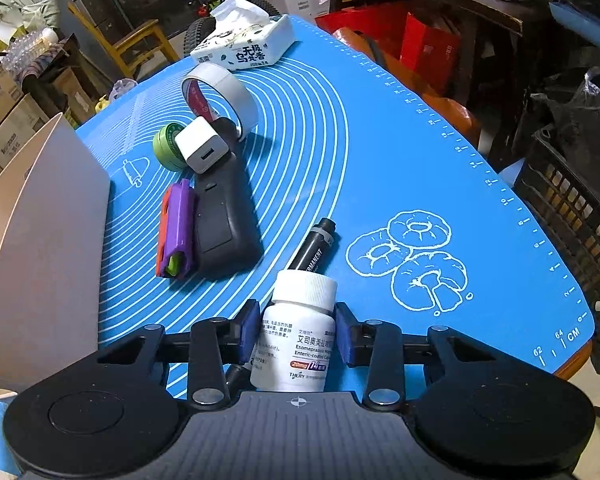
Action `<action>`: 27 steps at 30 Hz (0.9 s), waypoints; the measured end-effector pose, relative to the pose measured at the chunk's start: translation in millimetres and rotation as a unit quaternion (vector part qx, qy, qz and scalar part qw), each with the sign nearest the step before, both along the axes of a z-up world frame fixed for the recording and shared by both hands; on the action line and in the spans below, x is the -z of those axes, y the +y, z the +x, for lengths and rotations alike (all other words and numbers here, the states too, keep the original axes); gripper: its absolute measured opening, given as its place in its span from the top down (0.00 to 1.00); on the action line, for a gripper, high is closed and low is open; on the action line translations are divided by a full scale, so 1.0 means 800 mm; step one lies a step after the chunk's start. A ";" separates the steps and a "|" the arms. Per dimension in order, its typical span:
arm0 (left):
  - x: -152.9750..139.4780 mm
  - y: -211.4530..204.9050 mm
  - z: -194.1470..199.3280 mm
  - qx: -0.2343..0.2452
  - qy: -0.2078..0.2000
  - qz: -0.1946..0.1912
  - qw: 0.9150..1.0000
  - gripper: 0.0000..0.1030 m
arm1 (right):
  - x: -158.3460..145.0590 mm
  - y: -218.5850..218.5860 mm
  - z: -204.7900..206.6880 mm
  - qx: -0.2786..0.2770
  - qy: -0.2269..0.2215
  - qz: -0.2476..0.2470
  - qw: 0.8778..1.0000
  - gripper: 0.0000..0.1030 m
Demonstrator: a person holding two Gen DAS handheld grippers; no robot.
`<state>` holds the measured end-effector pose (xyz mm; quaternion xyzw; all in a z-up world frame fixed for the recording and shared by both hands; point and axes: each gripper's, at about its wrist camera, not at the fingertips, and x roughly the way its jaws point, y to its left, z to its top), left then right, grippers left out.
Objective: Organize rigid objects
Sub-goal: 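Close the right gripper on the white medicine bottle and lift it, then carry the bottle into the beige bin and open the right gripper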
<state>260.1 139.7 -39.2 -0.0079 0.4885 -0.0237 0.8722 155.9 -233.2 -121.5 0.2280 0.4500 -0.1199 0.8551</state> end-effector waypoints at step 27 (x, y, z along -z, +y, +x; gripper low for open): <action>-0.001 -0.001 -0.001 0.002 -0.006 0.003 1.000 0.89 | -0.086 0.032 0.017 -0.046 -0.109 -0.047 0.992 0.56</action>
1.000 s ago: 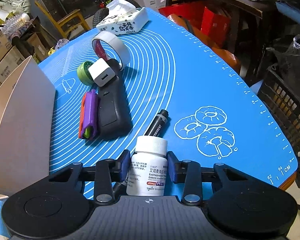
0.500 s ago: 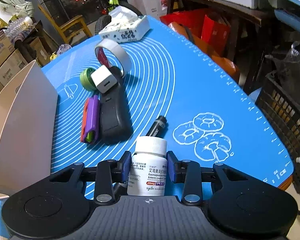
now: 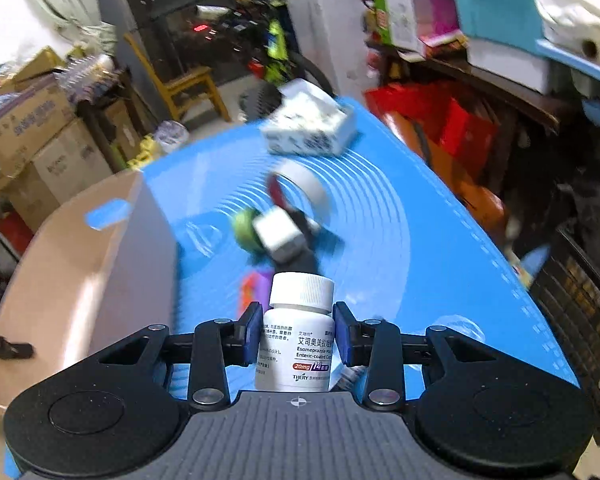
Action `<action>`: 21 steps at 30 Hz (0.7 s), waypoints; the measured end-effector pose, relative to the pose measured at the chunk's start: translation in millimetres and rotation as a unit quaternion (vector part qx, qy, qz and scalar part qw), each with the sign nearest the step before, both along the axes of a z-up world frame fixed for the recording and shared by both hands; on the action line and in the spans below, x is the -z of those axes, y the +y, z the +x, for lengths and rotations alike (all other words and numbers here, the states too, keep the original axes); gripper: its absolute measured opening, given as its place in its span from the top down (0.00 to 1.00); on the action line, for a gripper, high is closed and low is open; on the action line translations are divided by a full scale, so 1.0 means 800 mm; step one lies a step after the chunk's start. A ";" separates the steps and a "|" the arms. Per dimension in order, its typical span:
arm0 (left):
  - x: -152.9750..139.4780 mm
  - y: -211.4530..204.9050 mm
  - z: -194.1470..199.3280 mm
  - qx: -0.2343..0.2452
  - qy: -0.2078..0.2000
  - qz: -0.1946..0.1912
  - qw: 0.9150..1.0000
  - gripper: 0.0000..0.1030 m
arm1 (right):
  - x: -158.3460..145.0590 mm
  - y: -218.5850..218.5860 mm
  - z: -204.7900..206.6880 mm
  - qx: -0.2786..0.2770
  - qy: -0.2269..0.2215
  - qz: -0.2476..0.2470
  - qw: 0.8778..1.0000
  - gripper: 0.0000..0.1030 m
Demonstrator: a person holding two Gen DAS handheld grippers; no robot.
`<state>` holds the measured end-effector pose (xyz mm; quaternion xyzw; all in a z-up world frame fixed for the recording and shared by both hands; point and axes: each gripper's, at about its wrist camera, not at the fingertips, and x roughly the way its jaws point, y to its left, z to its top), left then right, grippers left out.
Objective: Organize rigid objects
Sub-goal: 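Carry the bottle into the beige bin and open the right gripper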
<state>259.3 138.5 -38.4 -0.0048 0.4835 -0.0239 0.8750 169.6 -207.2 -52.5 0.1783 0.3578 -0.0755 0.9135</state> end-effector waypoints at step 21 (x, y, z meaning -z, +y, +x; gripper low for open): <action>0.001 -0.001 0.002 0.001 0.002 0.002 1.000 0.89 | -0.079 0.162 0.111 -0.167 -0.077 -0.022 0.983 0.56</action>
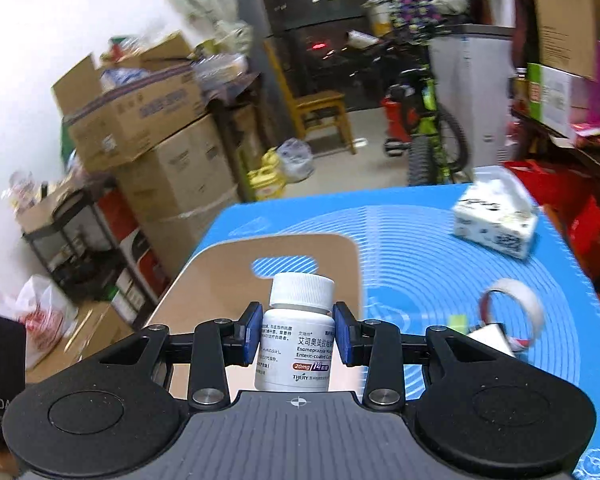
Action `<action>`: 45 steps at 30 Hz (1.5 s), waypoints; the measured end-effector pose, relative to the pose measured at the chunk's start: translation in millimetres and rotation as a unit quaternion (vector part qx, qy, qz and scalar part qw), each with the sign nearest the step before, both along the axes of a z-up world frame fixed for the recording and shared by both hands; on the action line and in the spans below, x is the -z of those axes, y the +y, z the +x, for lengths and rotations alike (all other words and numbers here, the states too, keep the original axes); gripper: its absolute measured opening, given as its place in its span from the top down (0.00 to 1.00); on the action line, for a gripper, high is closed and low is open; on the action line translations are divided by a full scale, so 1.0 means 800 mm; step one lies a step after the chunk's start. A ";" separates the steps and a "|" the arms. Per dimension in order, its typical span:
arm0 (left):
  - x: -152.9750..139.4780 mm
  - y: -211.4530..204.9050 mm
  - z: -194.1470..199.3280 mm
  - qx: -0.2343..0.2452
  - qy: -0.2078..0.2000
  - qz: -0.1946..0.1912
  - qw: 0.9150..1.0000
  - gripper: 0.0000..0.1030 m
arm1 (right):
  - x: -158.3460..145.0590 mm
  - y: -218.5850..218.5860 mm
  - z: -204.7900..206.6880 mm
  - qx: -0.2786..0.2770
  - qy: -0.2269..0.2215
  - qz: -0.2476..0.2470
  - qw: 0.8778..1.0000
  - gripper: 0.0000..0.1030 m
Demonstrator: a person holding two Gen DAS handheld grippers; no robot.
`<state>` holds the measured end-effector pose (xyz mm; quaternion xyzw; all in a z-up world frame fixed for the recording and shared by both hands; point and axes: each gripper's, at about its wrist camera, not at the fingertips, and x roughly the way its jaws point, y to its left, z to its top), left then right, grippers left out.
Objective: Organize rigid objects
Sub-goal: 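Carry the bottle into the beige bin and open the right gripper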
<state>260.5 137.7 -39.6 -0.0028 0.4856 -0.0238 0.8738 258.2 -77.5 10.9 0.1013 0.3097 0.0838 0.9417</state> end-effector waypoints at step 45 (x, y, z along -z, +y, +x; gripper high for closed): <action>0.001 -0.002 0.001 0.000 0.004 0.004 1.000 0.89 | 0.053 0.050 0.020 -0.057 0.118 -0.014 0.991 0.41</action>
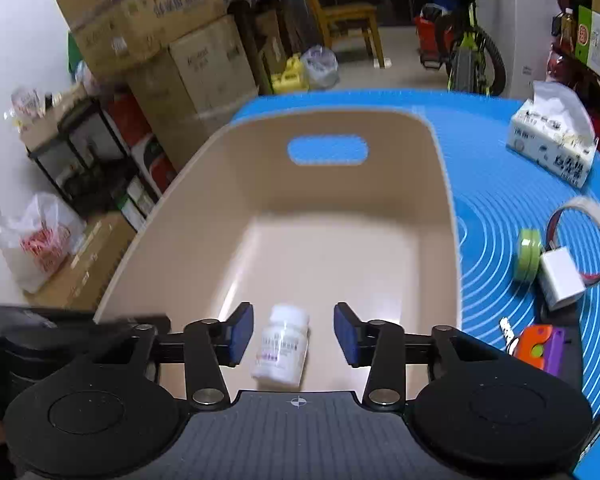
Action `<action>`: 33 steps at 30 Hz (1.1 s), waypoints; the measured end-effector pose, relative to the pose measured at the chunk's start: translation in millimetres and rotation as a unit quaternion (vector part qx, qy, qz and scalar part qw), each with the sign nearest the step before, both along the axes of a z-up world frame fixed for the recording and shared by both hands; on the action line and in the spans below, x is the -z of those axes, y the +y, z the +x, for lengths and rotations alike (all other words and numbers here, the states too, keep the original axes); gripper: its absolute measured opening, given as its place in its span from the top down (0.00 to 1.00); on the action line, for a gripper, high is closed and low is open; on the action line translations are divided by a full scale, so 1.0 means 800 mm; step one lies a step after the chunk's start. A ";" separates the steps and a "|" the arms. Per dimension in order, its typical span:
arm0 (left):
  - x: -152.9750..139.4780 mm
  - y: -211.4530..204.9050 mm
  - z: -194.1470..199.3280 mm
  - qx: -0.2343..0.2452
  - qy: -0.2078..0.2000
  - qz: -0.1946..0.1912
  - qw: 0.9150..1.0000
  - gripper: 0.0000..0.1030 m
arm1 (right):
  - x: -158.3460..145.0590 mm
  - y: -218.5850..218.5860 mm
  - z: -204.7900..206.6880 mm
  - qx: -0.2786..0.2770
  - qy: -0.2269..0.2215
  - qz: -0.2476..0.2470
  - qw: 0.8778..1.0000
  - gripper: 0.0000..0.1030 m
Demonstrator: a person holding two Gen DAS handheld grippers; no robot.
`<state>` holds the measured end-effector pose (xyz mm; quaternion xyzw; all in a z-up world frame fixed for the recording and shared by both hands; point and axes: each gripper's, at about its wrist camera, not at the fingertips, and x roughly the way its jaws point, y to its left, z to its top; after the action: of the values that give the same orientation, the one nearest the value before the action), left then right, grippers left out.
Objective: Organize rigid objects
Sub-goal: 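Carry the bottle into the beige bin and open the right gripper, then move the right gripper to the black marker and grasp it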
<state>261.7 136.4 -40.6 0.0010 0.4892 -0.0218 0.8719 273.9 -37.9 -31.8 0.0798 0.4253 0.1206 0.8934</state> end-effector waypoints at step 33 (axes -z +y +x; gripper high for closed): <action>-0.002 0.001 0.003 -0.005 0.005 -0.010 1.000 0.88 | 0.041 -0.195 -0.098 0.226 0.009 -0.057 0.972 0.14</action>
<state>263.7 137.1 -38.9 -0.0100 0.4934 -0.0221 0.8694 195.9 -193.9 -64.3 0.1239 0.4100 -0.1098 0.8969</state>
